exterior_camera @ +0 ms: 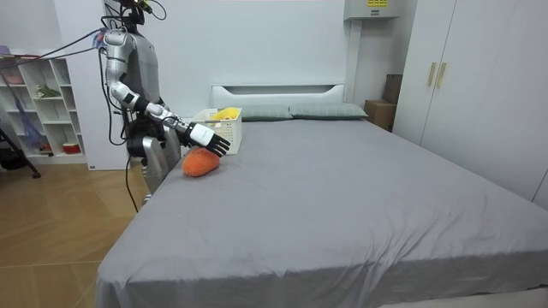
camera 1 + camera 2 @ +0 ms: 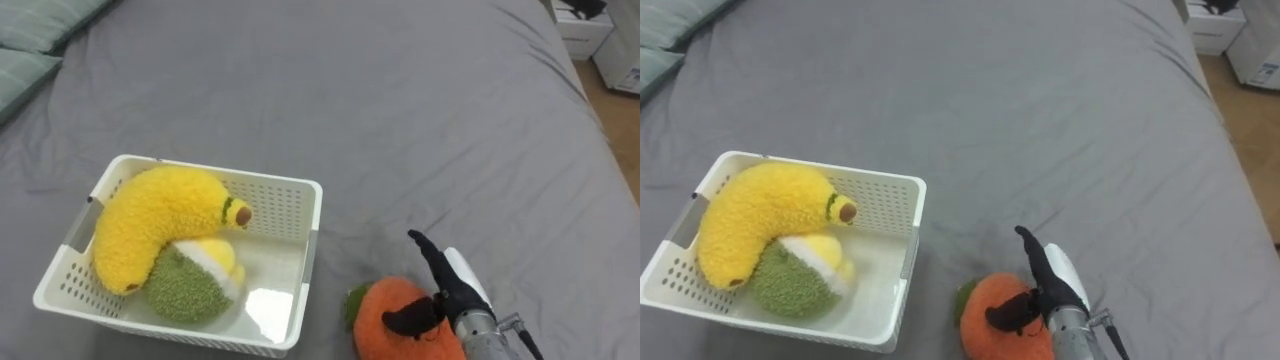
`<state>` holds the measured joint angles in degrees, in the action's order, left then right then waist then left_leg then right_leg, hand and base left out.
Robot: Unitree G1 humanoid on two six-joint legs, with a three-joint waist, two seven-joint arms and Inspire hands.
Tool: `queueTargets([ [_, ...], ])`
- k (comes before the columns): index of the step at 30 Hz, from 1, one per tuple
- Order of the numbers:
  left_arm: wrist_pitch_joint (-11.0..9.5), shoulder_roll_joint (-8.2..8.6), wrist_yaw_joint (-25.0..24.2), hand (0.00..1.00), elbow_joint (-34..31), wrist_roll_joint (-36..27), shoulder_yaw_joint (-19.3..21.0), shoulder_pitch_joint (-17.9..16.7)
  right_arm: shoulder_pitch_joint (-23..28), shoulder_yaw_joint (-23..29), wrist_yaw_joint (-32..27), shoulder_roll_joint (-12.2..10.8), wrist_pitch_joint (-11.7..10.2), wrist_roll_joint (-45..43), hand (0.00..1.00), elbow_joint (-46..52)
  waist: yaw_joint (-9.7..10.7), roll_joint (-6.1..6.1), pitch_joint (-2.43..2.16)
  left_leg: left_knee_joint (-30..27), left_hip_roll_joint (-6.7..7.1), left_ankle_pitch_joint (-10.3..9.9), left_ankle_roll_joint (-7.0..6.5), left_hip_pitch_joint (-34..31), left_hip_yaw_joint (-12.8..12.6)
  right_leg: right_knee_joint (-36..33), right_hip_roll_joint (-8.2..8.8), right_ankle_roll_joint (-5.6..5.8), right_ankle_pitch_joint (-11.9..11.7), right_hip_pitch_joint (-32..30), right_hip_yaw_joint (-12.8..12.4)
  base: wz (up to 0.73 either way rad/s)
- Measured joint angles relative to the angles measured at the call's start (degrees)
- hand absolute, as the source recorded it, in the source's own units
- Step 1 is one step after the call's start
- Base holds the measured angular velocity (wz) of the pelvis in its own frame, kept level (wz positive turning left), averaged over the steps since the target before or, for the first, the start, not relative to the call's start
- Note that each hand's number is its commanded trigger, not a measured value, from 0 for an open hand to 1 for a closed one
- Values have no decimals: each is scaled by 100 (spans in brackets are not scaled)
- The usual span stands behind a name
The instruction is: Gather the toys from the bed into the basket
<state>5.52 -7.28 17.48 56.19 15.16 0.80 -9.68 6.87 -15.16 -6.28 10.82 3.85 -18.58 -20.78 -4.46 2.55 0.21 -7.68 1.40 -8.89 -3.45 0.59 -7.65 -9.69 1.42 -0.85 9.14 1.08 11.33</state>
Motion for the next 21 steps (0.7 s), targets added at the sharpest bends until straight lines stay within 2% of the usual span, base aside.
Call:
queueTargets([
  [7,54,-11,-9,0,-252,32,23,-168,247,16,258,0,130,-208,0,-129,20,88,-43,-25,32,1,-2,-30,156,9,23,4,3,49,129,9],
  [12,55,-21,-9,0,-273,32,18,-162,294,13,390,-15,120,-207,0,-422,10,122,-37,-35,41,-3,-8,-34,166,26,22,12,7,77,83,1],
  [16,58,-58,-4,0,-298,76,10,-132,307,2,529,-28,117,-218,0,-708,-1,174,-58,-110,39,-3,-13,-200,152,15,14,8,4,-66,51,0],
  [21,167,-57,-2,0,-401,73,-2,-154,345,4,651,-25,132,-220,0,-854,-3,187,-55,-95,39,-2,-16,-217,149,25,13,13,1,-98,46,0],
])
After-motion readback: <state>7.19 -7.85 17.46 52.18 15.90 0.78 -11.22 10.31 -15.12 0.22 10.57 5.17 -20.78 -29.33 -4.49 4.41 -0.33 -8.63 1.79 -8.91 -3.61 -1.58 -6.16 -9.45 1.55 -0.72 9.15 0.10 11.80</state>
